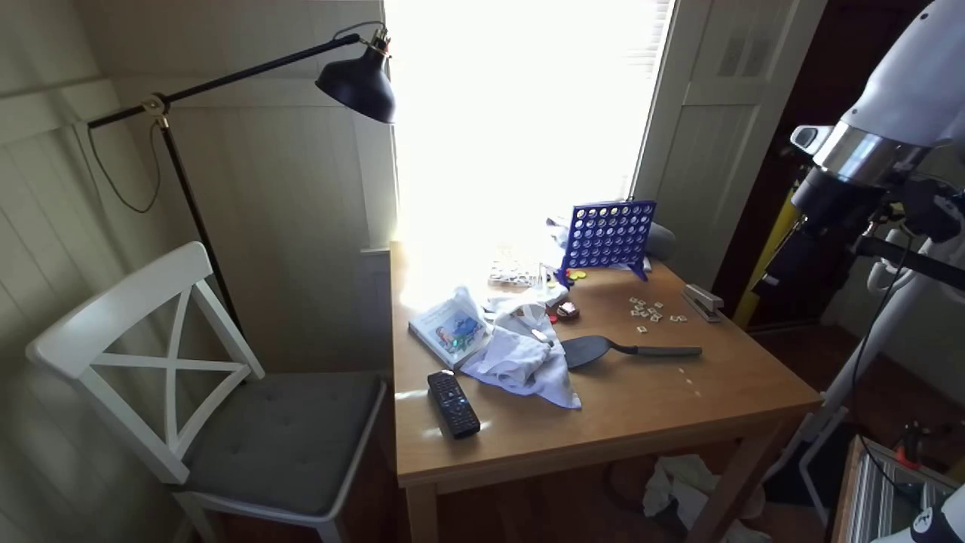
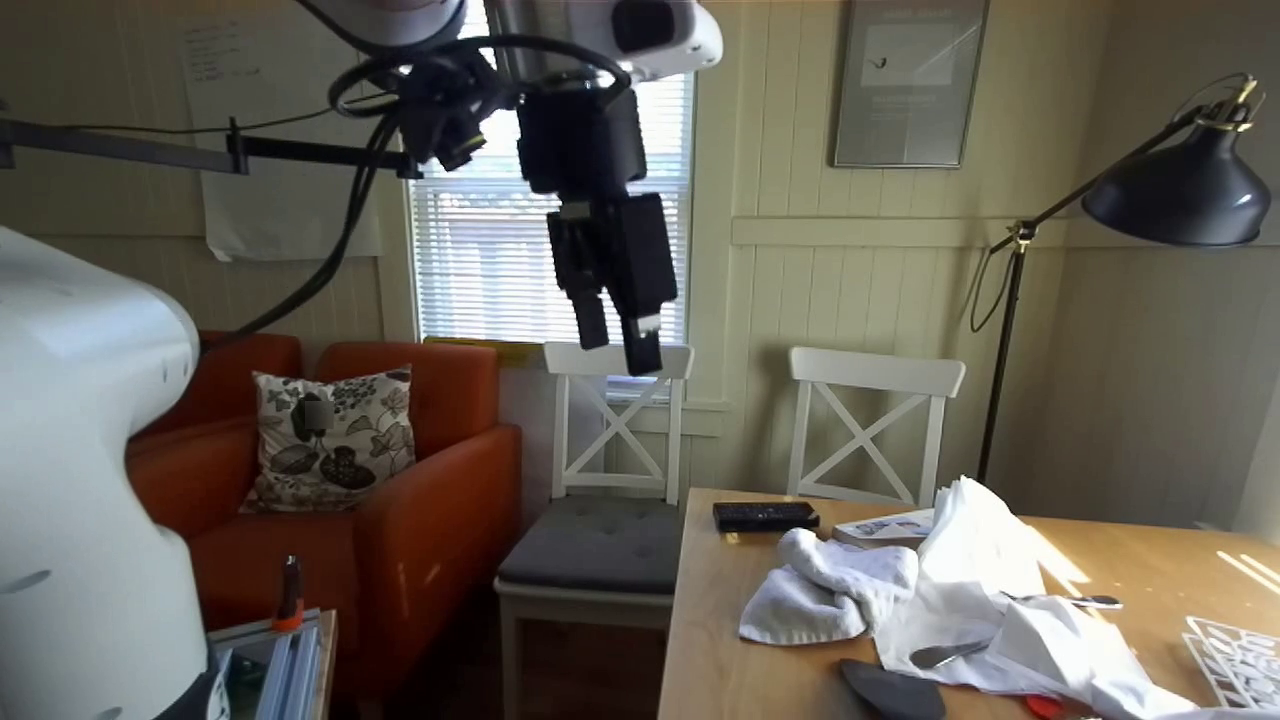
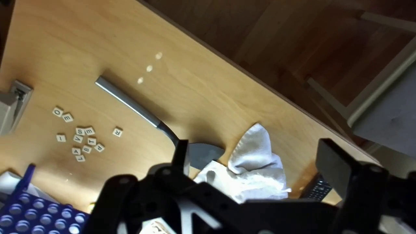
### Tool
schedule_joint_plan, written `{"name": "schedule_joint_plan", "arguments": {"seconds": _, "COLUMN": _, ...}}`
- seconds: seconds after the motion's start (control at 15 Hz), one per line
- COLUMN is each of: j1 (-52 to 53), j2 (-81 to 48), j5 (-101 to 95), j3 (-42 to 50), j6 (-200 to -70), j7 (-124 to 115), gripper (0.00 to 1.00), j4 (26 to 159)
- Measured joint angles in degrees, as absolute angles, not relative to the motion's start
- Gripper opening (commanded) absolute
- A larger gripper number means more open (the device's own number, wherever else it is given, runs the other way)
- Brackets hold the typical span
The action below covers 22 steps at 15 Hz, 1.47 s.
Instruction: Pick up the spatula
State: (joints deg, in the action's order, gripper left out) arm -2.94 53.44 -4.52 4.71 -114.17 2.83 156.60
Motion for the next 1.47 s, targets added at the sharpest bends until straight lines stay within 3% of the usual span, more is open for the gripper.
{"name": "schedule_joint_plan", "arguments": {"seconds": 0.53, "j1": -8.58, "j2": 47.97, "j5": -6.73, "j3": 17.96, "j6": -116.87, "j7": 16.85, "gripper": 1.0, "j4": 157.98}}
{"name": "schedule_joint_plan", "arguments": {"seconds": 1.07, "j1": -8.6, "j2": 46.9, "j5": -6.92, "j3": 18.27, "j6": -117.94, "j7": 19.26, "gripper": 1.0, "j4": 158.0}}
{"name": "schedule_joint_plan", "arguments": {"seconds": 1.47, "j1": -5.17, "j2": 35.38, "j5": -8.5, "j3": 21.07, "j6": -128.1, "j7": 33.52, "gripper": 1.0, "j4": 157.99}}
